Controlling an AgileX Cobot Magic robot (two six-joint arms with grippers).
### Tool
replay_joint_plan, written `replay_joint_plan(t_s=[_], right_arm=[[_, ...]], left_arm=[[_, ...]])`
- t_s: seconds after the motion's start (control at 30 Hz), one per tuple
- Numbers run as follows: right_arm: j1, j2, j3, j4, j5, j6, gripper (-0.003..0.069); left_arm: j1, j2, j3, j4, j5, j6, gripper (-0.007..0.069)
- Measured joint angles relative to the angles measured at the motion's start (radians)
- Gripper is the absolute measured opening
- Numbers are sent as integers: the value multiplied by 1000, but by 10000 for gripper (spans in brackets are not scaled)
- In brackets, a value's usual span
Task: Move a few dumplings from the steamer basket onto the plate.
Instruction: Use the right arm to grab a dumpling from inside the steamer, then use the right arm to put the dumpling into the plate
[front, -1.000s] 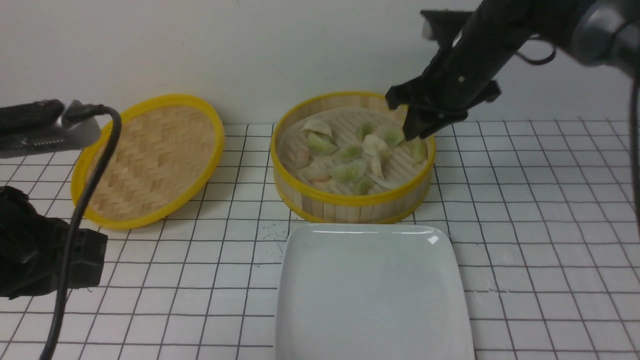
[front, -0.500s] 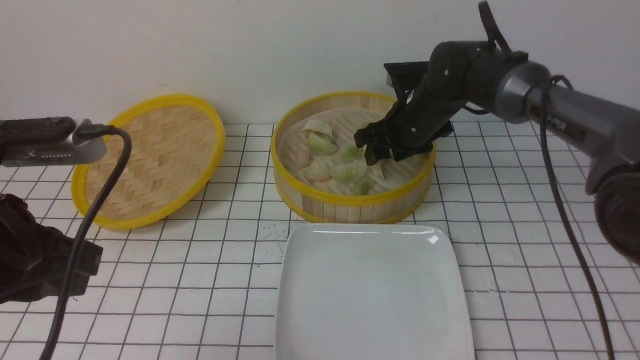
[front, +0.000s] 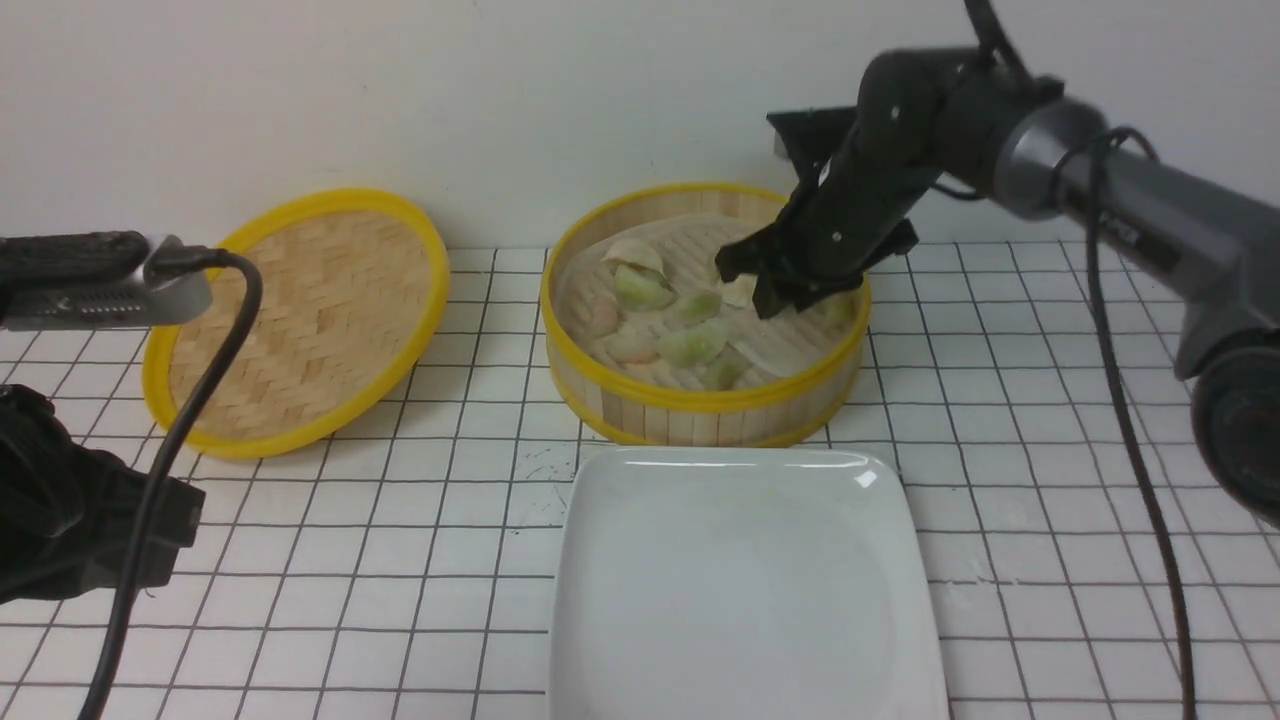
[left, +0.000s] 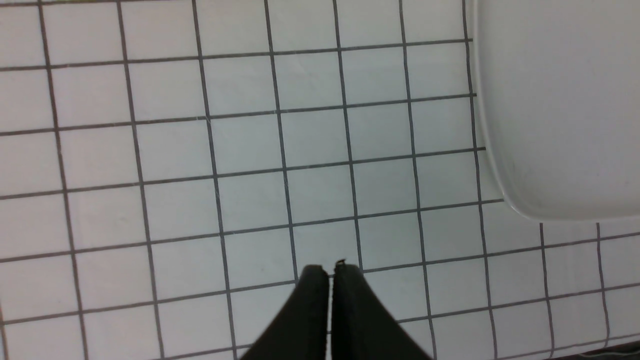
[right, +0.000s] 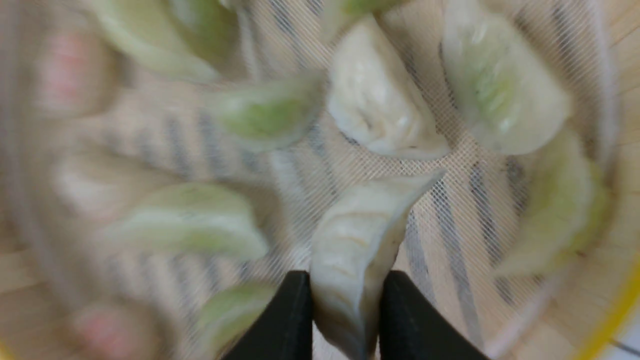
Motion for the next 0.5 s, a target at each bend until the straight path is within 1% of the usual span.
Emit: replay_joint_plan(t_s=[0.1,0.23,0.37,0.4,0.5], right_arm=[[0,-90,-32,0,59,-13,150],[0,-226,59,2,65,-33,150],[0,-456,371,71,69,-78,150],[2,-511,474,101,72,-87,150],[19,-591,684,141,71,-97,150]], left_arm=[[0,4,-8,-20,-26,0,-6],[-2,29,-56,-54,-42,17,-6],[-58,146,-198,-69,-48,60,-6],[-92,197,-255,-69,-49,70,-6],[-190,331,-398,-55,-49,83,-6]])
